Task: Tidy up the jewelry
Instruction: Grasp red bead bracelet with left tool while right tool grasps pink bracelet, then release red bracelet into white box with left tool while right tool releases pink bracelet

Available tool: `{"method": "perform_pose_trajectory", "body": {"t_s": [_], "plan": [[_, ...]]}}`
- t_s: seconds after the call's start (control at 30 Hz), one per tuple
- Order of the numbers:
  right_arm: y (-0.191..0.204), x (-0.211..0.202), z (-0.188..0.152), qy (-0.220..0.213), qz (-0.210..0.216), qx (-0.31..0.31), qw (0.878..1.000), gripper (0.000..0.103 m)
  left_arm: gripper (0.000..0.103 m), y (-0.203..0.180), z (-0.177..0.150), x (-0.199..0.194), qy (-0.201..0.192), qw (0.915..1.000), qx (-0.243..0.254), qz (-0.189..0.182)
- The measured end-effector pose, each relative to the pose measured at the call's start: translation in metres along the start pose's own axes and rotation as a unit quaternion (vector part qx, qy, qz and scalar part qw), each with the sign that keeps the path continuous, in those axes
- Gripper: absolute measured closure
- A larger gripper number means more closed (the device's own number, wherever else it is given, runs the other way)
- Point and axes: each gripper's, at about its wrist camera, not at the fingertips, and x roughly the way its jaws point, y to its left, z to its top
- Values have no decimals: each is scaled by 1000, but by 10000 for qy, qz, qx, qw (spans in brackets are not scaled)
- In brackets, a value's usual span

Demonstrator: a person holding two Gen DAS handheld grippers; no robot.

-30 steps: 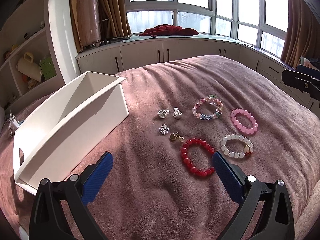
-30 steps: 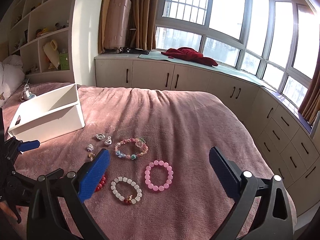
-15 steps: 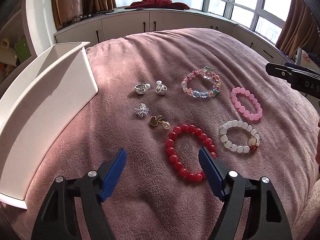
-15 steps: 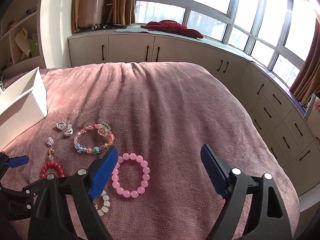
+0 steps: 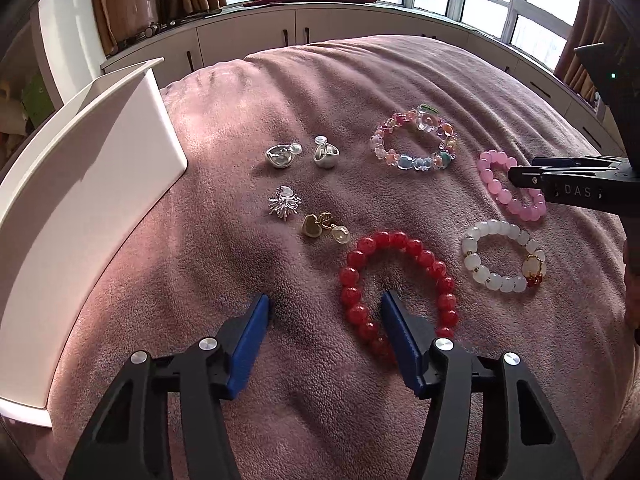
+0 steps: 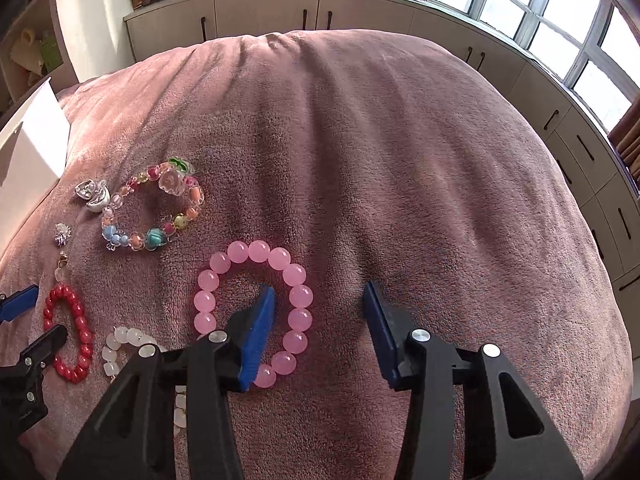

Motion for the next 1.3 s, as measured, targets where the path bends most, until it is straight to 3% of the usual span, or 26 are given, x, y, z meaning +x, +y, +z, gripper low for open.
{"method": "perform_pose_trajectory", "body": {"t_s": [0.17,0.23,0.47,0.97,1.3], "plan": [[-3,-3,0,-70,104,-2,9999,86,53,3,0,-2,11,9999,44,-147],[-2,-5,-1,-93,160,-17,9998,90,60,3,-2,-4,-6,9998,113,-154],[1,-14,-5,-216,235,-68,9995,91,85,3,-6,-12,-54,9994,289,-196],[13,-65,-12,-873,345,-177,9954,91,88,25,-16,-52,-284,9993,222,-74],[52,-115,6,-1416,633,-456,9869,91,88,63,-6,-97,-694,9974,-37,177]]}}
